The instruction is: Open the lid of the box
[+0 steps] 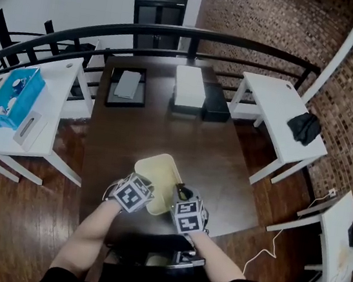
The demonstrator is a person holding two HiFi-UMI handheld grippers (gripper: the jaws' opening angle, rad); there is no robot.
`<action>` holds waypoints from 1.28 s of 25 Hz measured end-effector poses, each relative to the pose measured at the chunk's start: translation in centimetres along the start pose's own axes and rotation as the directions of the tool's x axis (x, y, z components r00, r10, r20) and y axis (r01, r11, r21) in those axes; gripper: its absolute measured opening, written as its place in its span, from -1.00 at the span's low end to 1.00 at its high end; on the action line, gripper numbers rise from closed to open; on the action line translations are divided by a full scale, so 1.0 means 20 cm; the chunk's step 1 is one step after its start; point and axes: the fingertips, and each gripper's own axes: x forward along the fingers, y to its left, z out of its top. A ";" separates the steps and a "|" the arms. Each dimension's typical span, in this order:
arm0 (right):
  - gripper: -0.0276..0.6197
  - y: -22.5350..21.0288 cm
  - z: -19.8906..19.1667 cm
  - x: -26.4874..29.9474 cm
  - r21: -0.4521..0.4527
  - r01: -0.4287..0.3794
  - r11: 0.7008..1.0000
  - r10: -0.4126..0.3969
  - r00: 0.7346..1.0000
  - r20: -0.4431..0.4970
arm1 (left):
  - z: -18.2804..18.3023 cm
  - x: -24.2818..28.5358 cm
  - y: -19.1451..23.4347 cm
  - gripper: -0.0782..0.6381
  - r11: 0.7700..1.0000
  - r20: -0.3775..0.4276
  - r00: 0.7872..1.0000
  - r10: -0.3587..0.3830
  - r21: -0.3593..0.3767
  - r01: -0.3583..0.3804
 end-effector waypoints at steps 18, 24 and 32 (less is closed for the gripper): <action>-0.88 -0.83 -0.10 -0.17 0.224 0.225 0.948 -0.247 0.966 0.076 | -0.02 -0.01 0.01 -0.68 1.000 -0.015 1.000 0.004 -0.001 -0.004; -0.87 -0.96 -0.59 -0.05 0.274 0.280 0.920 -0.259 0.959 -0.111 | -0.02 -0.02 0.01 -0.67 1.000 -0.010 1.000 0.009 -0.009 -0.009; -0.88 -0.90 -0.83 0.06 0.282 0.308 0.909 -0.263 0.947 -0.186 | -0.02 -0.02 0.00 -0.67 1.000 -0.006 1.000 0.011 -0.015 -0.011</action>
